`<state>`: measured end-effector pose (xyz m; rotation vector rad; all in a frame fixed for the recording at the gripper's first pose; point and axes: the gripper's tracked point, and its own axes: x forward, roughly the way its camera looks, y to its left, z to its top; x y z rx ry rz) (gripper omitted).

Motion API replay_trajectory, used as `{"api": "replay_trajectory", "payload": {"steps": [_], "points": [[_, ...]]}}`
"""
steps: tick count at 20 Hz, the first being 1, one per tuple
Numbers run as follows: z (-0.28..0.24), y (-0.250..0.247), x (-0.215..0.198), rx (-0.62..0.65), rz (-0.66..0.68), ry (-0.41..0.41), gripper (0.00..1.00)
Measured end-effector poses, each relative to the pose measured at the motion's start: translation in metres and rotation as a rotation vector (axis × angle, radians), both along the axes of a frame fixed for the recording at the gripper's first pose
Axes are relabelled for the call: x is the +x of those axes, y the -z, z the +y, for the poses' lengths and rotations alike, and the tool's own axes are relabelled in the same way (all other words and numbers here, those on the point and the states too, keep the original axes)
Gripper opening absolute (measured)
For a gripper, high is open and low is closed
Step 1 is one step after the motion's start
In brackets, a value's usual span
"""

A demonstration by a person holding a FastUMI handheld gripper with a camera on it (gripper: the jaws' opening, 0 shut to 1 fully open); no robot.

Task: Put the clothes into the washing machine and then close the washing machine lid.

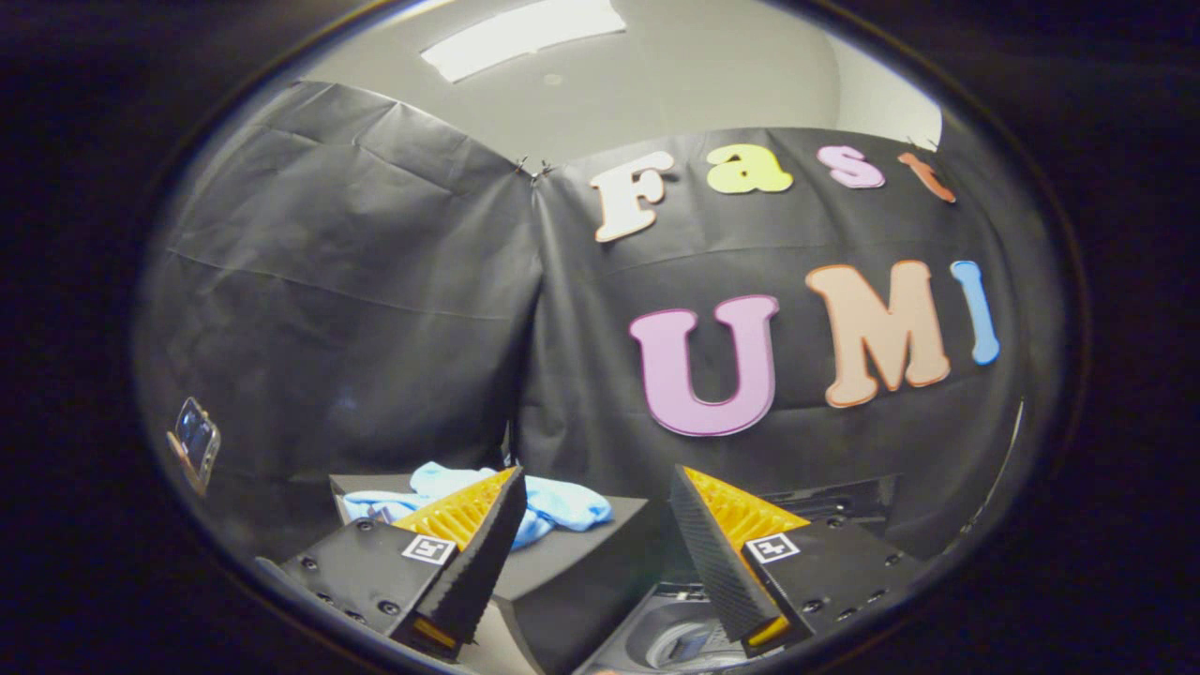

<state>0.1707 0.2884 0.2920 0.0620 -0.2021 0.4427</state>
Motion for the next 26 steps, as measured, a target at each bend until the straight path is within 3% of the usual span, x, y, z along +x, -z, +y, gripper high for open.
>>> {"api": "replay_trajectory", "payload": {"steps": [8, 15, 18, 20, 24, 26], "points": [[0.108, 0.029, 0.048, -0.109, 0.204, -0.101, 0.97], [0.146, 0.086, 0.067, -0.267, 0.386, -0.143, 0.98], [0.155, 0.1, 0.064, -0.263, 0.443, -0.178, 0.97], [0.161, 0.104, 0.058, -0.247, 0.485, -0.205, 0.73], [0.154, 0.101, 0.057, -0.273, 0.463, -0.18, 0.25], [0.151, 0.097, 0.058, -0.27, 0.447, -0.166, 0.25]]}}
